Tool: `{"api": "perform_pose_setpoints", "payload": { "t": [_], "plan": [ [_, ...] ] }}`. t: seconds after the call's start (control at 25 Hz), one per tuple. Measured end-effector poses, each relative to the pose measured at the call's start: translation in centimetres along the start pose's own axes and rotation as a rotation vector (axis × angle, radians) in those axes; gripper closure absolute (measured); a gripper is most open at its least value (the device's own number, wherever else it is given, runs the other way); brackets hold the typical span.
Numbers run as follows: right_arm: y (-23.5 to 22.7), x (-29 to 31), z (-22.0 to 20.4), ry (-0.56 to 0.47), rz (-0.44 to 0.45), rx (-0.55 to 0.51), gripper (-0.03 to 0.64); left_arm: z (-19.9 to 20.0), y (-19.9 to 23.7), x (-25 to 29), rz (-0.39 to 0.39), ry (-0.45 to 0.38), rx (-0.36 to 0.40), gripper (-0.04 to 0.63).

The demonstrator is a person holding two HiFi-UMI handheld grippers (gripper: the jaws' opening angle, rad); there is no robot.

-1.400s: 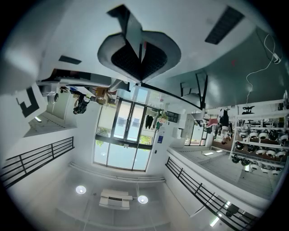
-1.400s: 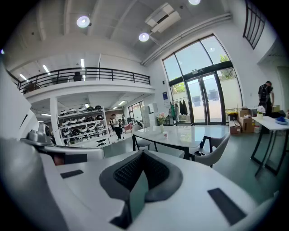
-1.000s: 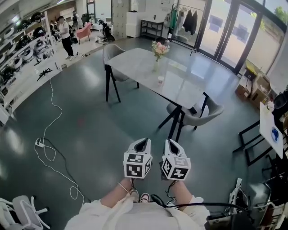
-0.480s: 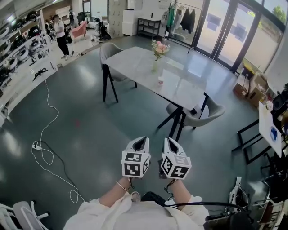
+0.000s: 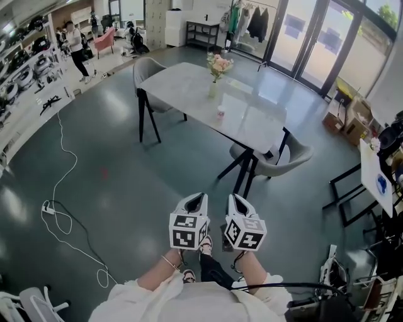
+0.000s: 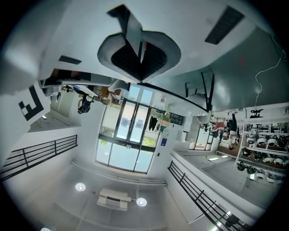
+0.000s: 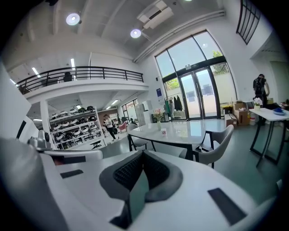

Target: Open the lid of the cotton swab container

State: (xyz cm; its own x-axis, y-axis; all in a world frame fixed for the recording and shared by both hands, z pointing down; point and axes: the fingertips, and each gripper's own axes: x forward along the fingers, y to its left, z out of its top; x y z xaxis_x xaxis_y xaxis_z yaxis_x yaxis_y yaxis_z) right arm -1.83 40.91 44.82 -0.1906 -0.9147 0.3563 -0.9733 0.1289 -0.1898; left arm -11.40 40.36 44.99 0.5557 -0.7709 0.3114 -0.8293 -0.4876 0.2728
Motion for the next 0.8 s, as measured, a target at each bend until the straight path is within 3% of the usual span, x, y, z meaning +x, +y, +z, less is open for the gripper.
{"api": "perform_pose_setpoints", "payload": {
  "t": [0.8],
  "plan": [
    [-4.4, 10.2, 4.3, 0.014, 0.046, 0.031, 0.557, 4.6, 2.4, 10.0, 0.021, 0.004, 0.008, 0.588]
  ]
}}
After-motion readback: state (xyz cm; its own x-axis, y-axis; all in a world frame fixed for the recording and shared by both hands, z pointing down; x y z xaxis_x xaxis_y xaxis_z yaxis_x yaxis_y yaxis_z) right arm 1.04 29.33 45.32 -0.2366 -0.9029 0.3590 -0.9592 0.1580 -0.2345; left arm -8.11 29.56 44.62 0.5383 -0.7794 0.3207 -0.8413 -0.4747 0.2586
